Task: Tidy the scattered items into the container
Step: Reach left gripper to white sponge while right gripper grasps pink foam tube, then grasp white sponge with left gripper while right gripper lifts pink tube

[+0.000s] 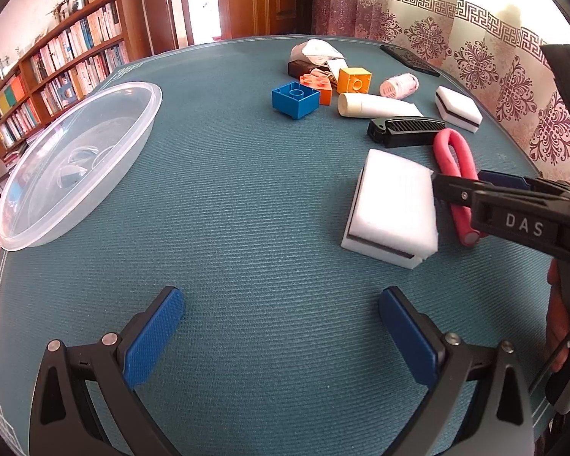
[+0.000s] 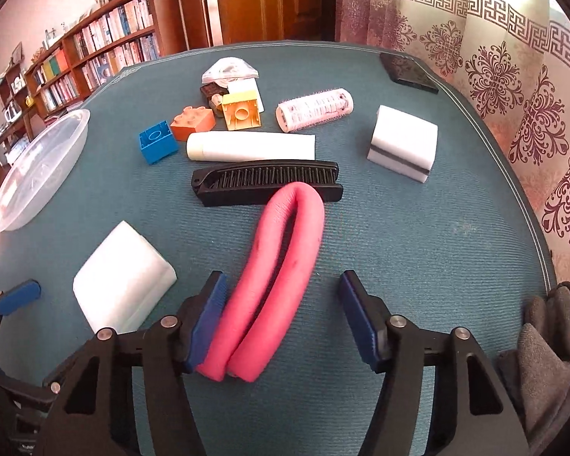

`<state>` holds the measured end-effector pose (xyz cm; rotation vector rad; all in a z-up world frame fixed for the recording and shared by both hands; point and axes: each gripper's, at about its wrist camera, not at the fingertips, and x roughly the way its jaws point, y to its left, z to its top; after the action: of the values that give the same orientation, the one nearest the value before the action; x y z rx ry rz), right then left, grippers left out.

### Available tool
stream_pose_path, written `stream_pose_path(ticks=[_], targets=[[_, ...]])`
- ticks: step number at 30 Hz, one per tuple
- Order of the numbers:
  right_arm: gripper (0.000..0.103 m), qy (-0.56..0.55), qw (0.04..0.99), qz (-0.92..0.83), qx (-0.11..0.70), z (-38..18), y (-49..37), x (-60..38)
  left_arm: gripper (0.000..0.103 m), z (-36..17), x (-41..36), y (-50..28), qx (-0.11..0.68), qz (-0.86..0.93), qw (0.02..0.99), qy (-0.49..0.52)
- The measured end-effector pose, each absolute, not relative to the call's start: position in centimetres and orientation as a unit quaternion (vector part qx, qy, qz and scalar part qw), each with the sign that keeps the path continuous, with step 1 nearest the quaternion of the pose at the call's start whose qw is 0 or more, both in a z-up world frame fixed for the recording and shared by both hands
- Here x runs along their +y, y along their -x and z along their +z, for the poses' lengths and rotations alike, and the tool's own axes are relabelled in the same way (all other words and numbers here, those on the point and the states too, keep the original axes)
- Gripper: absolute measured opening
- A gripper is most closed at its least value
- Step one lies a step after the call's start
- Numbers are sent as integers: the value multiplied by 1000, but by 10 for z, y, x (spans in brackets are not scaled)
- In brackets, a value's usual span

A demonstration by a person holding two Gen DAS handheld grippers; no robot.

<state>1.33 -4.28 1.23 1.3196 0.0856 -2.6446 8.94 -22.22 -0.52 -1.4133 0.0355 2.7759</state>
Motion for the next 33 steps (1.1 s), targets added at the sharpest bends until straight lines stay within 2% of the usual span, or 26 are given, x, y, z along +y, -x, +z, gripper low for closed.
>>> stream_pose_path(ticks=[6,15,21,27,29,31,32,33], targets=[[47,-438,94,-893,37,10,-32,-25,103,-5,-220,-90,14,892,8,451],[47,-431,106,-896,23,10,-29,-20,103,-1,-211,-94,25,899,38,435],[47,-434,119,-893,0,12,-29,-14,103,7,-205,-88,-15,897,95,431],[47,-430,127,-894,-2,11,-30,-11,103,10,-187,-77,14,898,113,425],[47,-429,129,-894,-3,11,-32,-10,98,7,-188,-69,13,894,116,432],[47,-428,133,-894,-6,10,-31,-9,83,3,-190,-61,8,888,120,444],[47,-428,134,-894,-8,10,-32,-8,81,3,-190,-59,14,891,116,439],[47,-427,135,-894,-10,10,-32,-8,75,4,-189,-57,23,891,115,438]])
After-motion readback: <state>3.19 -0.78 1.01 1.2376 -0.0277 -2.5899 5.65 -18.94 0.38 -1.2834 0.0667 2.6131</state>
